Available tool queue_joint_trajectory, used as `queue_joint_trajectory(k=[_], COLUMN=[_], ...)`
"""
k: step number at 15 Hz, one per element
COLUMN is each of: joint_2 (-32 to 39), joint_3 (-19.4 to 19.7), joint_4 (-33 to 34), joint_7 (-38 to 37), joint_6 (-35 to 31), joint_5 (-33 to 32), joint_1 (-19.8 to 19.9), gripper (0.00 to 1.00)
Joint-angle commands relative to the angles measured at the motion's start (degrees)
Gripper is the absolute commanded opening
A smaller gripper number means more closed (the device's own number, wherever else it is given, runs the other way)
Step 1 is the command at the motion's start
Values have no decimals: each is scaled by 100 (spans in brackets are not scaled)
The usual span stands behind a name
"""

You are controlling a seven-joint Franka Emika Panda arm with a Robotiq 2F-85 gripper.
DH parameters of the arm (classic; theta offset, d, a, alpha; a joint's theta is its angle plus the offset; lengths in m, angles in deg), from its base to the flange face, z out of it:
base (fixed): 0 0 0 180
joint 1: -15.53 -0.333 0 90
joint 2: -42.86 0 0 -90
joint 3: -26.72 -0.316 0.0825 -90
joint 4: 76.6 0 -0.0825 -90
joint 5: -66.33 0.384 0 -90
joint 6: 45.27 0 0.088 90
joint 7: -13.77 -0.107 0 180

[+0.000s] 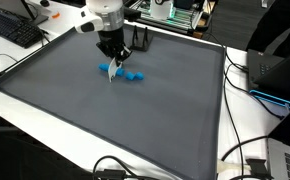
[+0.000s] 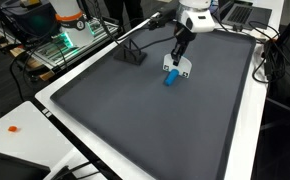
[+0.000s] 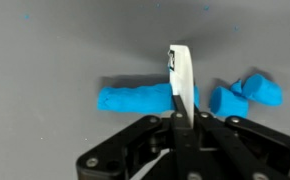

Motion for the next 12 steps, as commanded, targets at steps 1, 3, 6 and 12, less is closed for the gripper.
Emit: queue_joint_trajectory(k=[1, 3, 6, 12], joint_2=[-12, -26, -57, -183], joint_3=[-89, -101, -90, -21], joint_4=[-110, -101, -88, -34], joint_7=[38, 37, 39, -10], joint_6=[327, 398, 451, 475], joint_5=[190, 266, 298, 173], joint_1=[58, 71, 63, 40], gripper=[1, 1, 1, 1])
